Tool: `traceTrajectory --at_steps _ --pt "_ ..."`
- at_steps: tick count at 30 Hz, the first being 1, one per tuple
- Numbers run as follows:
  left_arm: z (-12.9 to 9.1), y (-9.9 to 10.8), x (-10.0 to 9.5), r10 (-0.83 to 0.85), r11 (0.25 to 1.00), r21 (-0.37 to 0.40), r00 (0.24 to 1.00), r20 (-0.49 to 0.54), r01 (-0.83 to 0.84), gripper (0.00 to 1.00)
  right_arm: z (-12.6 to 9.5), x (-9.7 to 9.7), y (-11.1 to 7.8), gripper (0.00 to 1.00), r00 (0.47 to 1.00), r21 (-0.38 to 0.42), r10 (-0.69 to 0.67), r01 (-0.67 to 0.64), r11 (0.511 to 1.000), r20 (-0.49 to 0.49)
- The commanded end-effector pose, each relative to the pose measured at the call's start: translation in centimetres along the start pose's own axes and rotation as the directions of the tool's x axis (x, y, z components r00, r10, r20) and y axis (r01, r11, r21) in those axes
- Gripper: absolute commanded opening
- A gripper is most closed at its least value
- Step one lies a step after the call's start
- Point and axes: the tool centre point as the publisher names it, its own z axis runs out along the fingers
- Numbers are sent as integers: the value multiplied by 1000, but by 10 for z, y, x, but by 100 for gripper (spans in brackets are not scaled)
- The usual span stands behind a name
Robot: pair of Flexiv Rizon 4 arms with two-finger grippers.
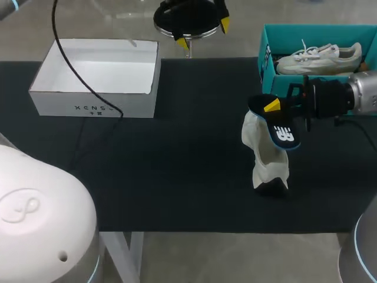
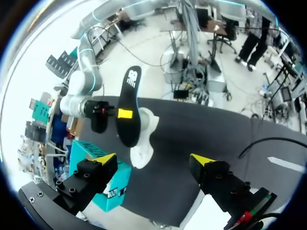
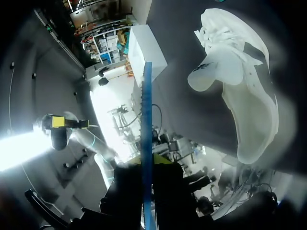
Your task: Take the shoe out of the shoebox, open the shoe tongue, remove and reinsert the insole, then place the shoe into the shoebox
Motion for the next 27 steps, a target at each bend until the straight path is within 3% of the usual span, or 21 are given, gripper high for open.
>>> traceTrajectory --at_steps 1,9,27 --pt "8 -7 -4 5 1000 -31 993 116 -1 100 1 0 0 0 1000 -1 0 0 1000 1" --pt "12 -14 -33 11 998 -57 998 66 -7 100 1 0 0 0 1000 -1 0 0 1000 1" --pt "12 -14 -33 11 998 -57 998 66 -7 100 1 0 0 0 1000 -1 0 0 1000 1"
